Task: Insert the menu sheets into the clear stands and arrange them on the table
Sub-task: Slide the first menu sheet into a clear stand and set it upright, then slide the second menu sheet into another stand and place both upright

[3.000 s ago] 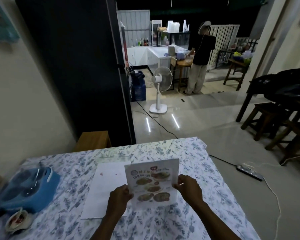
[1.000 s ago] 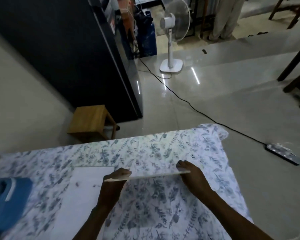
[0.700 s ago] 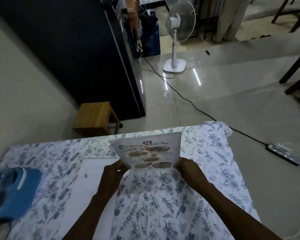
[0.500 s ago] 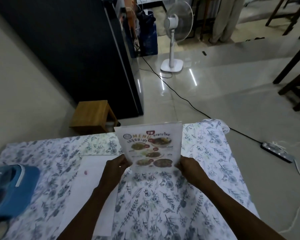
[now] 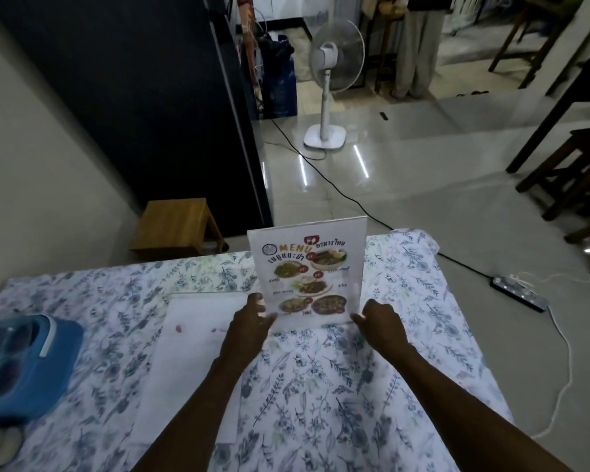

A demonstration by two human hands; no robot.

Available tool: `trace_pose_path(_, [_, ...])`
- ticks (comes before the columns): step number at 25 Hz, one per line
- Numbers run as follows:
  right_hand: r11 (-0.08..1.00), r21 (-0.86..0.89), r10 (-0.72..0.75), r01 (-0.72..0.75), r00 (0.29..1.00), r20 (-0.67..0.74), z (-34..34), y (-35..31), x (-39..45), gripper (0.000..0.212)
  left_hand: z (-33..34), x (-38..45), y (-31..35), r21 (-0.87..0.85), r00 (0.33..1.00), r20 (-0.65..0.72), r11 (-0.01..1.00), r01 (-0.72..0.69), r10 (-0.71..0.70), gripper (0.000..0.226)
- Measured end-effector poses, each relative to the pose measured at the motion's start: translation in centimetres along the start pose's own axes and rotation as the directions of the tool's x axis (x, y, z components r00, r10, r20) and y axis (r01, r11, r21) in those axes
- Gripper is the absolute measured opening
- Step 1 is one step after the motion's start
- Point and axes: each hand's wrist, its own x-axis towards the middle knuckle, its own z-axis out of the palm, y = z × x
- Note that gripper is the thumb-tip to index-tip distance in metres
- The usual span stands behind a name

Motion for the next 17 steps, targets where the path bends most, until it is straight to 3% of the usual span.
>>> trace_pose_path(3, [0.995,-0.067,0.07,-0.068,0.997,0.028,1.1,-1.5,-3.5,0.041,-1.4,-2.0,-2.1,0.037,0.999,0.018,0.999,0.026,-0.027,0.062])
trace_pose_path(10, [0.992,-0.109,0.068,-0.058,0.993,0.093,9.2,-10.6,-11.5,0.042,-7.8,-9.4,-13.3,0.116,0.987,-0.076,0.982,0.149,-0.141,0.051])
trace_pose_path(14, [0.996,-0.077,0.063,-0.054,0.992,0.108,14.3,-16.0,-14.7,0.042,-10.9,-12.6,-19.5,0.332,0.986,-0.096,0.93,0.159,-0.134,0.047])
trace_pose_path(17, [0.997,-0.053,0.055,-0.052,0.997,0.061,16.6,-18.9,-15.7,0.028,-11.8,-13.8,-21.6,0.278,0.987,-0.045,0.947,0.162,-0.156,0.046])
